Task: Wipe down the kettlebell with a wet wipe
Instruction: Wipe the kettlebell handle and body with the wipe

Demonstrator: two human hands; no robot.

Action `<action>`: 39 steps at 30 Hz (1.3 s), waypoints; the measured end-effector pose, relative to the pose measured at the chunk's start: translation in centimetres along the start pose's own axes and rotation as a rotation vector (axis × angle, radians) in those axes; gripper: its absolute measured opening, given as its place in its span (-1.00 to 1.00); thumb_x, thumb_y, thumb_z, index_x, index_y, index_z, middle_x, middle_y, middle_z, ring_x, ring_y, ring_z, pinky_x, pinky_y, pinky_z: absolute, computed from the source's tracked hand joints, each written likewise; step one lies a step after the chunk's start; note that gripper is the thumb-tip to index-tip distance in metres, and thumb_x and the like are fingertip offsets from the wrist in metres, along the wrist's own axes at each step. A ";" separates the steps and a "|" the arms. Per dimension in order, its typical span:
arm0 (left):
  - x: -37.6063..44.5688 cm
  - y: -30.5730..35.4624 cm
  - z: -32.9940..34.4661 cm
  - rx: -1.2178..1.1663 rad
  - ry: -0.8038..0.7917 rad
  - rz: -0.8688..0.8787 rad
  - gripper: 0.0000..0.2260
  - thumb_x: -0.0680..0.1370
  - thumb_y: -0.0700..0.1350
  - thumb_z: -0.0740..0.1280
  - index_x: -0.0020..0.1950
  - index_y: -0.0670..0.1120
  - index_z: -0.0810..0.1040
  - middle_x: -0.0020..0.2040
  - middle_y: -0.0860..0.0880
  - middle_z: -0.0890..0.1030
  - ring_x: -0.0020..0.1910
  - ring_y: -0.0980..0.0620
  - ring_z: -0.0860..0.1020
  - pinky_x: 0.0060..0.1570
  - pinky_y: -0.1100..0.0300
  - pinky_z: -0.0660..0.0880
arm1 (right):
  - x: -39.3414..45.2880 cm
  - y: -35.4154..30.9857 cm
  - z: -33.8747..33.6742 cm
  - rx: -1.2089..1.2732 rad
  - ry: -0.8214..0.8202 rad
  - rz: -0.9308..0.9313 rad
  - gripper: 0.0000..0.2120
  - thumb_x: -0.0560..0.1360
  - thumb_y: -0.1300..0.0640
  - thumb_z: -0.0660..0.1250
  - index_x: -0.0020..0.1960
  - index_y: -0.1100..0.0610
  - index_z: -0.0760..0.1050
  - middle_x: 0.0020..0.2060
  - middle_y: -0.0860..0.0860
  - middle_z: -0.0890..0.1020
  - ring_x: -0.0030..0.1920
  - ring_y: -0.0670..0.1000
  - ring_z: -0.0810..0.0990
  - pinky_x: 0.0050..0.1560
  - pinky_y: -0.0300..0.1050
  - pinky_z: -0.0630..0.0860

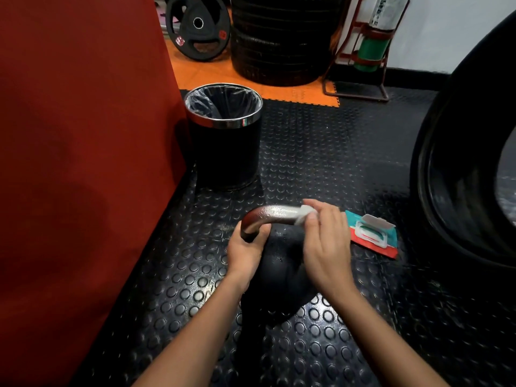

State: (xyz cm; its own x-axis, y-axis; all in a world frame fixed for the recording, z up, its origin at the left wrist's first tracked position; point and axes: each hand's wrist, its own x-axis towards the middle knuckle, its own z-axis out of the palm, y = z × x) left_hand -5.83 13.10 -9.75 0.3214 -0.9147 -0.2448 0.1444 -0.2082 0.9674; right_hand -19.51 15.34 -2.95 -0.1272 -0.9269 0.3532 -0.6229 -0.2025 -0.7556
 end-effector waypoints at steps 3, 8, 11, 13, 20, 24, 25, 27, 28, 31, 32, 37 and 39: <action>-0.1 0.0 0.0 -0.004 -0.011 0.002 -0.84 0.48 -0.03 0.48 0.04 0.06 0.61 -0.13 0.17 0.70 -0.11 0.23 0.65 -0.05 0.30 0.54 | -1.2 0.7 0.3 -0.009 0.062 -0.031 -0.67 0.69 0.07 0.07 0.39 0.01 0.45 0.28 -0.21 0.46 0.37 -0.19 0.36 0.53 0.01 0.18; 0.0 0.1 -0.2 0.043 -0.019 -0.004 -0.83 0.48 0.03 0.47 0.05 0.11 0.61 -0.10 0.16 0.70 -0.06 0.18 0.64 -0.01 0.24 0.54 | -1.4 2.4 -0.8 0.237 0.081 0.342 -0.74 0.70 0.03 0.01 0.22 -0.07 0.45 0.17 -0.13 0.52 0.26 -0.16 0.46 0.14 -0.50 0.26; 0.0 0.0 -0.2 0.035 -0.019 -0.002 -0.83 0.48 0.04 0.47 0.05 0.11 0.60 -0.11 0.18 0.69 -0.05 0.20 0.64 -0.02 0.26 0.53 | 1.1 2.0 -1.8 0.184 -0.006 0.490 -0.68 0.71 0.16 0.02 -0.10 0.07 0.49 -0.10 -0.04 0.56 0.03 0.08 0.47 -0.14 -0.18 0.24; 0.1 -0.1 -0.1 0.040 -0.015 0.001 -0.83 0.48 0.04 0.47 0.05 0.11 0.61 -0.11 0.20 0.69 -0.06 0.21 0.64 0.02 0.23 0.54 | 2.2 0.9 -1.9 0.123 -0.047 0.427 -0.64 0.70 0.11 0.04 -0.19 0.14 0.45 -0.22 -0.03 0.56 -0.10 0.06 0.45 -0.16 -0.12 0.31; -0.1 0.0 0.0 0.008 -0.017 0.027 -0.84 0.49 -0.05 0.47 0.05 0.04 0.62 -0.10 0.14 0.71 -0.06 0.18 0.65 0.08 0.18 0.55 | -2.1 2.0 -0.4 -0.005 0.044 0.021 -0.61 0.68 -0.02 0.04 0.48 -0.02 0.33 0.36 -0.19 0.41 0.40 -0.16 0.34 0.51 -0.01 0.21; -0.1 -0.1 -0.1 0.037 -0.021 0.017 -0.84 0.48 0.01 0.47 0.03 0.08 0.62 -0.11 0.18 0.70 -0.06 0.18 0.65 0.11 0.12 0.56 | -2.7 3.9 -0.5 0.239 -0.024 0.264 -0.51 0.57 -0.28 0.03 0.44 -0.14 0.28 0.38 -0.17 0.39 0.41 -0.09 0.34 0.51 0.10 0.25; 0.0 -0.1 -0.2 0.041 -0.023 0.014 -0.83 0.47 0.03 0.47 0.04 0.08 0.62 -0.10 0.19 0.70 -0.05 0.18 0.65 0.13 0.08 0.56 | -2.3 4.0 -0.6 0.300 -0.024 0.294 -0.48 0.54 -0.31 0.04 0.40 -0.11 0.34 0.34 -0.13 0.43 0.40 -0.06 0.37 0.49 0.15 0.27; 0.1 0.0 -0.2 0.045 -0.024 0.019 -0.81 0.47 0.04 0.47 0.05 0.08 0.61 -0.09 0.19 0.69 -0.05 0.18 0.65 0.15 0.05 0.55 | -1.1 3.4 -0.8 0.361 -0.004 0.281 -0.54 0.53 -0.29 0.03 0.29 -0.12 0.43 0.27 -0.10 0.51 0.37 -0.05 0.42 0.47 0.16 0.28; 0.1 0.0 -0.2 0.040 -0.022 0.023 -0.80 0.47 0.04 0.47 0.07 0.08 0.61 -0.09 0.18 0.70 -0.04 0.17 0.65 0.16 0.04 0.55 | -0.6 2.7 -0.9 0.348 0.000 0.242 -0.59 0.54 -0.26 0.02 0.26 -0.15 0.44 0.24 -0.12 0.52 0.35 -0.06 0.43 0.46 0.13 0.28; 0.0 0.0 -0.1 0.008 -0.030 0.041 -0.80 0.48 0.00 0.47 0.08 0.04 0.61 -0.07 0.13 0.71 -0.04 0.15 0.66 0.16 0.02 0.55 | -0.6 1.1 -0.9 0.174 -0.045 0.088 -0.58 0.61 -0.17 -0.03 0.35 -0.10 0.41 0.25 -0.20 0.47 0.36 -0.13 0.37 0.47 0.02 0.24; -0.1 0.0 -0.1 -0.002 -0.035 0.043 -0.80 0.49 -0.01 0.47 0.09 0.02 0.61 -0.06 0.11 0.71 -0.04 0.14 0.66 0.16 0.03 0.56 | -1.0 1.0 -0.8 0.111 -0.059 0.042 -0.57 0.63 -0.15 -0.03 0.41 -0.08 0.37 0.30 -0.21 0.43 0.40 -0.13 0.33 0.50 -0.01 0.19; -0.2 0.0 0.0 0.035 -0.025 0.018 -0.83 0.49 0.00 0.46 0.06 0.07 0.60 -0.10 0.21 0.69 -0.09 0.23 0.65 0.16 0.06 0.55 | -3.3 3.4 -0.7 0.142 -0.040 0.093 -0.47 0.61 -0.22 0.00 0.56 -0.14 0.17 0.48 -0.22 0.27 0.53 -0.19 0.17 0.54 -0.14 0.06; -0.1 -0.1 -0.1 0.043 -0.026 0.013 -0.83 0.49 0.01 0.46 0.07 0.08 0.60 -0.11 0.21 0.69 -0.10 0.24 0.64 0.16 0.06 0.55 | -3.0 4.2 -0.6 0.304 -0.029 0.278 -0.43 0.58 -0.35 -0.01 0.51 -0.16 0.26 0.44 -0.23 0.36 0.49 -0.19 0.26 0.56 -0.01 0.16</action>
State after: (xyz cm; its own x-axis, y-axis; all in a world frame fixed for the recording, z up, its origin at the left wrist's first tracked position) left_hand -5.76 13.20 -9.80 0.2987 -0.9260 -0.2309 0.1001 -0.2102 0.9725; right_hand -22.17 17.47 -6.86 -0.2337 -0.9672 0.0998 -0.3107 -0.0229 -0.9502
